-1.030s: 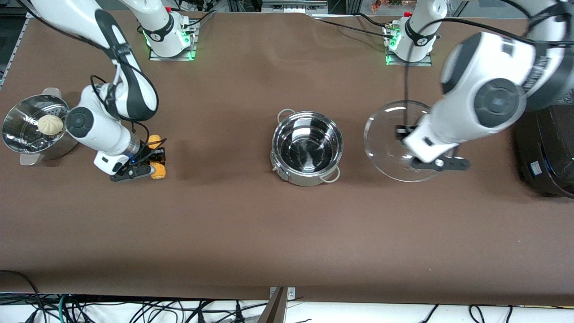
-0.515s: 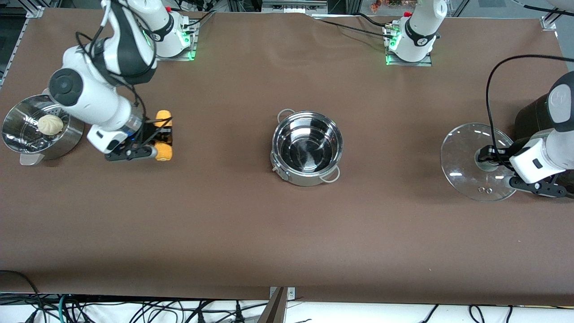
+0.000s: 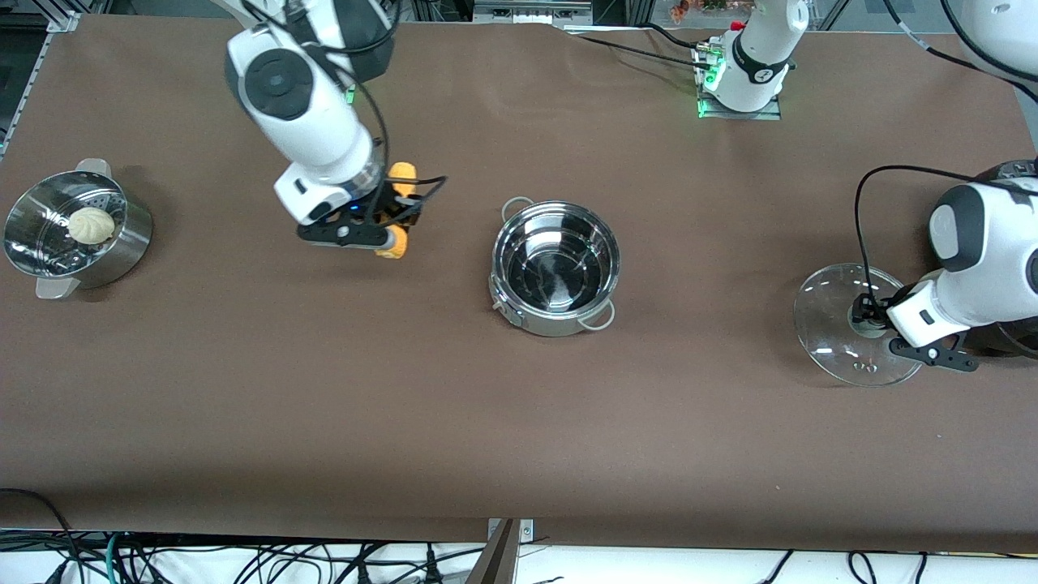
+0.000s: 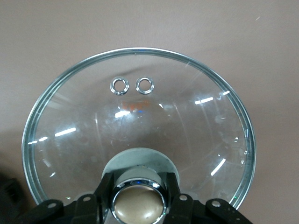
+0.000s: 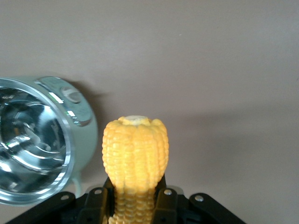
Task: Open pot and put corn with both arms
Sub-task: 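Lower the lid onto the table while the right gripper carries corn over the pot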
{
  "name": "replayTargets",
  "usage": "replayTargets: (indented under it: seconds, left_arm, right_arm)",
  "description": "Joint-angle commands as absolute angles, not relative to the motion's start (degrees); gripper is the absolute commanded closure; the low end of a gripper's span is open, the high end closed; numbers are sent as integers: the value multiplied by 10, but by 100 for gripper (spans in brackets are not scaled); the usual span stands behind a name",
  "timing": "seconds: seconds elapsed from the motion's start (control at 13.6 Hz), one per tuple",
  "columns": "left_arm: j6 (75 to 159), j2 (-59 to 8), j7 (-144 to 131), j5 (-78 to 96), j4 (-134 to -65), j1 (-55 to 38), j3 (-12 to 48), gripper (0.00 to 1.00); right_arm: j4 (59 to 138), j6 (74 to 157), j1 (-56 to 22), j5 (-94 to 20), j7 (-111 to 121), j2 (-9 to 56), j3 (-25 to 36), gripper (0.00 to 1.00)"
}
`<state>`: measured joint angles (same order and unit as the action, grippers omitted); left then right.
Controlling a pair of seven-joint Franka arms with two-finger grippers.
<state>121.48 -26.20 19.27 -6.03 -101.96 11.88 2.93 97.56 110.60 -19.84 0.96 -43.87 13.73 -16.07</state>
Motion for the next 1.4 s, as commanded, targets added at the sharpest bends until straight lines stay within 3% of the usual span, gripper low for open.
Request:
replayTargets:
  seconds: [0.0, 0.44, 0.59, 0.66, 0.88, 1.32]
  left_arm:
    - [1227, -272, 200, -75, -1034, 125, 38, 96]
    - [1280, -297, 199, -68, -1065, 138, 40, 91]
    - [1278, -297, 200, -67, -1065, 138, 40, 53]
    - [1274, -294, 200, -66, -1065, 138, 42, 1]
    - [1253, -278, 203, -65, -1056, 137, 50, 0]
    - [1168, -177, 192, -64, -1035, 136, 104, 0]
  right_arm:
    - [875, 1080, -264, 54, -554, 231, -158, 75]
    - [761, 1087, -360, 92, -674, 331, -156, 75]
    - [741, 1091, -374, 92, -681, 348, -156, 75]
    - [728, 1098, -377, 93, -681, 358, -156, 75]
    - [694, 1142, -388, 111, -666, 394, -156, 75]
    - [661, 1166, -415, 157, -599, 449, -156, 75]
